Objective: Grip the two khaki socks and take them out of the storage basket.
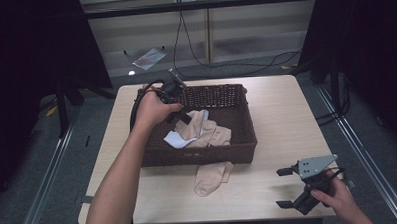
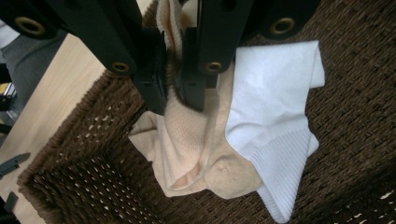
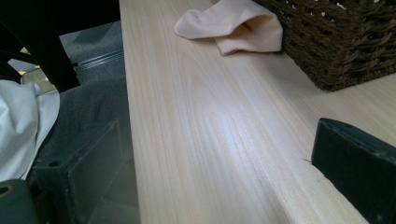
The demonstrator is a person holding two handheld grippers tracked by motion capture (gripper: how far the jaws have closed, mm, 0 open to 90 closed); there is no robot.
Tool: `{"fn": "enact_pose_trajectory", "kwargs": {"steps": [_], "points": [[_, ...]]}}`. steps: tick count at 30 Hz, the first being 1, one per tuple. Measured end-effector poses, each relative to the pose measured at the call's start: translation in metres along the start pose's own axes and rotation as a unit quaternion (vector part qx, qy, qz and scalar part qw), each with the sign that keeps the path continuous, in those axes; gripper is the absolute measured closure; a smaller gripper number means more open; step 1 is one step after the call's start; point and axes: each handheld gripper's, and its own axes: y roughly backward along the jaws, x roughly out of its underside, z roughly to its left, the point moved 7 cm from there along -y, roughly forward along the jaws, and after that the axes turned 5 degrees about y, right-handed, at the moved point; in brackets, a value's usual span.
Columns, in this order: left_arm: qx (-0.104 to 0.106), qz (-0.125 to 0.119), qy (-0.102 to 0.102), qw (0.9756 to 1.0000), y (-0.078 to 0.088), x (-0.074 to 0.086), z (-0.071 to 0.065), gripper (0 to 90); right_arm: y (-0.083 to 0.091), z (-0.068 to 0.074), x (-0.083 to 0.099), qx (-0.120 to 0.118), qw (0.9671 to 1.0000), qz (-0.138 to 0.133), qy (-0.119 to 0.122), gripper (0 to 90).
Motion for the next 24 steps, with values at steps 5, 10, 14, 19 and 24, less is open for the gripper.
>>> {"fn": "enact_pose_trajectory", "kwargs": {"steps": [5,10,14,19,24], "points": [[0.002,0.005,0.001,1.0000,0.010,0.001,-0.008,82.6,0.000,0.000,0.000,0.001,1.0000,0.001,0.000,1.2],[0.009,0.008,-0.016,0.9998,0.015,0.003,-0.015,82.5,-0.001,0.000,0.000,-0.001,1.0000,0.002,0.001,1.2],[0.010,0.018,-0.035,0.9992,0.020,0.006,-0.023,82.5,-0.001,0.000,0.000,0.000,1.0000,0.002,-0.001,1.2],[0.016,0.026,-0.051,0.9982,0.023,0.012,-0.031,82.5,-0.001,0.000,0.000,0.000,1.0000,0.002,0.000,1.2],[0.025,0.032,-0.063,0.9972,0.022,0.018,-0.039,82.4,-0.001,0.000,0.000,0.000,1.0000,0.003,-0.001,1.2]]}}
